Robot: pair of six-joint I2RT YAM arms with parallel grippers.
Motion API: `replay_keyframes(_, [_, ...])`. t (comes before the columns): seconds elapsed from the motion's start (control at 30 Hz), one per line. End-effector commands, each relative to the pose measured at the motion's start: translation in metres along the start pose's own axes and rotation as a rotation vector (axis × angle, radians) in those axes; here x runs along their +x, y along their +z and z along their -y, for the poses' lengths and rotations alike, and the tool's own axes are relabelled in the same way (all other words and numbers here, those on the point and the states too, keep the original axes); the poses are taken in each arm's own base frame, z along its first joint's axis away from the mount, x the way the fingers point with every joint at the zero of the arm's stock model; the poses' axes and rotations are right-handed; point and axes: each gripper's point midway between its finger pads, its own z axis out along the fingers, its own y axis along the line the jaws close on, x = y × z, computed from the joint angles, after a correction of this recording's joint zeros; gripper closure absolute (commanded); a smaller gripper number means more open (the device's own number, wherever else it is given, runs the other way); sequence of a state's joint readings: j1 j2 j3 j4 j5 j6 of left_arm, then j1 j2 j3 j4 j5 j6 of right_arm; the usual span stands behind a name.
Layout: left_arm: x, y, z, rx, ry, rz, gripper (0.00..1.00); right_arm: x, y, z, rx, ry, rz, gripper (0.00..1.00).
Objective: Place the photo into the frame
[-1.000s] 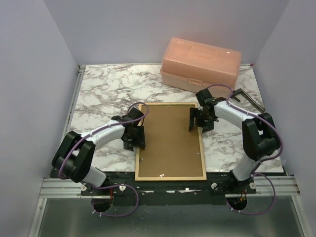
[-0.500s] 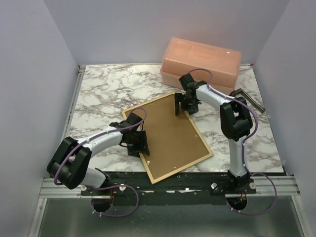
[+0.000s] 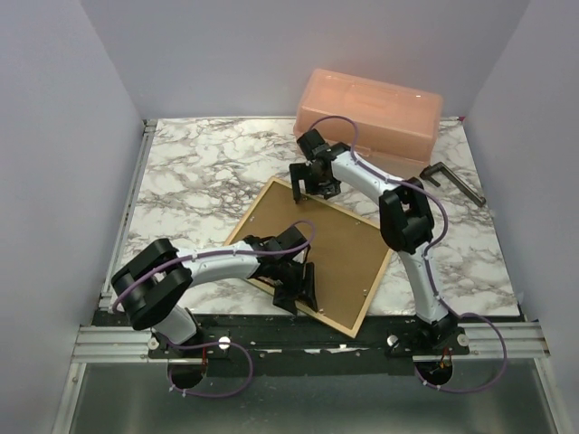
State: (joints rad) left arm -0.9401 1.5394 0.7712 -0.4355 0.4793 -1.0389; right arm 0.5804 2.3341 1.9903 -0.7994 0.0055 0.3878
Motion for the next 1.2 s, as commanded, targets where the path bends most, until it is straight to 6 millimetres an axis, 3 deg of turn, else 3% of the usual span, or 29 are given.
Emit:
replay_keyframes(0.0, [-0.005,-0.011,0.050,0.167,0.099,0.041,0.37,0.019,-0.046,0.028,0.151,0.000,-0.012,0.00])
replay_keyframes(0.13, [-0.002,-0.031,0.062,0.232,0.166,0.082,0.25,0.035,-0.076,0.044,0.142,0.053,0.006,0.00])
replay_keyframes(0.23, [-0.009,-0.050,0.074,0.304,0.201,0.130,0.22,0.052,-0.101,0.063,0.119,0.123,0.020,0.00])
replay_keyframes(0.37, [-0.030,-0.075,0.086,0.414,0.201,0.204,0.21,0.100,-0.116,0.100,0.131,0.228,-0.042,0.02])
replay_keyframes(0.5, [-0.062,-0.102,0.080,0.490,0.152,0.309,0.21,0.150,-0.125,0.140,0.190,0.340,-0.081,0.02])
replay_keyframes(0.6, [-0.085,-0.121,0.061,0.474,0.109,0.386,0.21,0.173,-0.129,0.165,0.177,0.467,-0.089,0.04])
replay_keyframes(0.7, [-0.106,-0.138,0.037,0.392,0.065,0.470,0.21,0.189,-0.123,0.169,0.116,0.555,-0.107,0.07])
replay_keyframes(0.9, [-0.134,-0.178,-0.007,0.233,-0.006,0.605,0.21,0.205,-0.096,0.165,0.082,0.566,-0.185,0.18])
replay_keyframes(0.93, [-0.138,-0.184,-0.018,0.186,-0.020,0.631,0.21,0.205,-0.093,0.166,0.084,0.557,-0.186,0.22])
replay_keyframes(1.07, [-0.152,-0.210,-0.073,-0.052,-0.097,0.714,0.21,0.191,-0.088,0.184,0.159,0.496,-0.133,0.54])
replay_keyframes(1.17, [-0.162,-0.220,-0.110,-0.215,-0.146,0.722,0.21,0.174,-0.088,0.201,0.233,0.434,-0.101,0.64])
